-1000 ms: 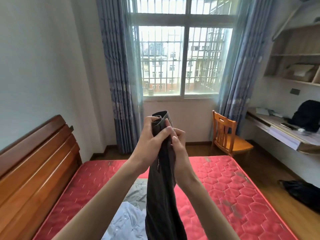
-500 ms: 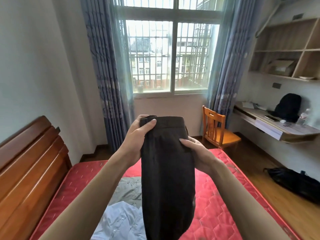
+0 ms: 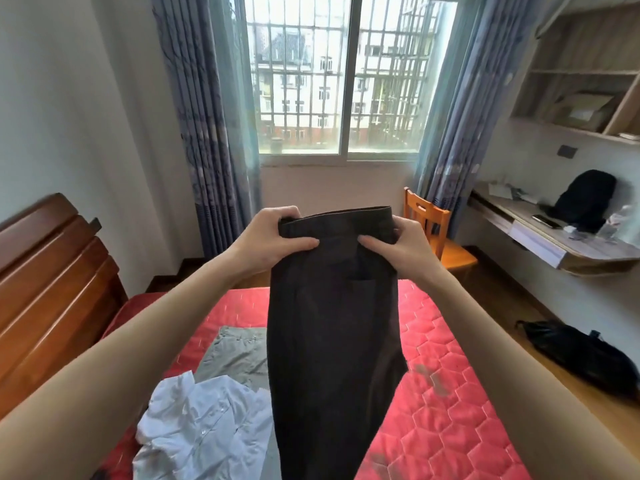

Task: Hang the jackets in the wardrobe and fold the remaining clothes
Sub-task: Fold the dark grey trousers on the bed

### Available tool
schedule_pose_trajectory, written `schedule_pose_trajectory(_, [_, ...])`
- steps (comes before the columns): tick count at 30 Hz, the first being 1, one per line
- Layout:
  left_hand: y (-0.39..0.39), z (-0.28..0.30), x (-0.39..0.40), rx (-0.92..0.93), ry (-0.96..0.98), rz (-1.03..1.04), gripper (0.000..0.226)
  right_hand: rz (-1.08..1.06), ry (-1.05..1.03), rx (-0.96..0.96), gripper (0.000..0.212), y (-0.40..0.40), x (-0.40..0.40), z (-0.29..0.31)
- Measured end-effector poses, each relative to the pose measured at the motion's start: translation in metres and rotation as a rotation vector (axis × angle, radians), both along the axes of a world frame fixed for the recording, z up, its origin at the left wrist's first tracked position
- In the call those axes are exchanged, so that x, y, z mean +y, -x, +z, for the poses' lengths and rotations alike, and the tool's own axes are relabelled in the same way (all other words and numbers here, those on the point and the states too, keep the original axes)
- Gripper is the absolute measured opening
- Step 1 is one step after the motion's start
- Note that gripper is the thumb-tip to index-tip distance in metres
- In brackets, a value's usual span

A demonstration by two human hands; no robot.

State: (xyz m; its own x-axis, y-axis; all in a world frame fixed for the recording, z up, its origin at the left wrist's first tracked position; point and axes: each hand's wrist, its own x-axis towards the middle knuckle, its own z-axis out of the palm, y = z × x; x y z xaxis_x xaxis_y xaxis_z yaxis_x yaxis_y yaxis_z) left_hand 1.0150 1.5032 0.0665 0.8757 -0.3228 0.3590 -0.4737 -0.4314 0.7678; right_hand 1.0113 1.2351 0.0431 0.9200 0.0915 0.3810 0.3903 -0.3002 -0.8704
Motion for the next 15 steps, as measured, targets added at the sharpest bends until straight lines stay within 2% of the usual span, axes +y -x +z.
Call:
schedule_pose_trajectory(3, [-0.041,-0.003,-0.015,-0.064,-0.155,0.034,0.024,0.085,0.183,0.07,0.025,-0.038,-0.026,0.016])
schedule_pose_trajectory(5, [-0.067,-0.003,-0.025,-0.118,-0.281,0.037,0.023,0.076,0.407,0.088,0.019,-0.068,-0.039,0.028])
schedule_pose_trajectory(8, [-0.106,0.004,-0.041,-0.207,-0.474,0.05,0.015,-0.008,0.705,0.012,0.012,-0.108,-0.044,0.04])
schedule_pose_trajectory(12, [-0.162,0.019,-0.062,-0.234,-0.677,0.099,0.011,-0.104,0.918,-0.041,0.019,-0.165,-0.044,0.055])
schedule_pose_trajectory(15, [-0.196,0.033,-0.085,-0.272,-0.775,0.187,0.012,-0.204,1.044,-0.076,0.009,-0.201,-0.045,0.074])
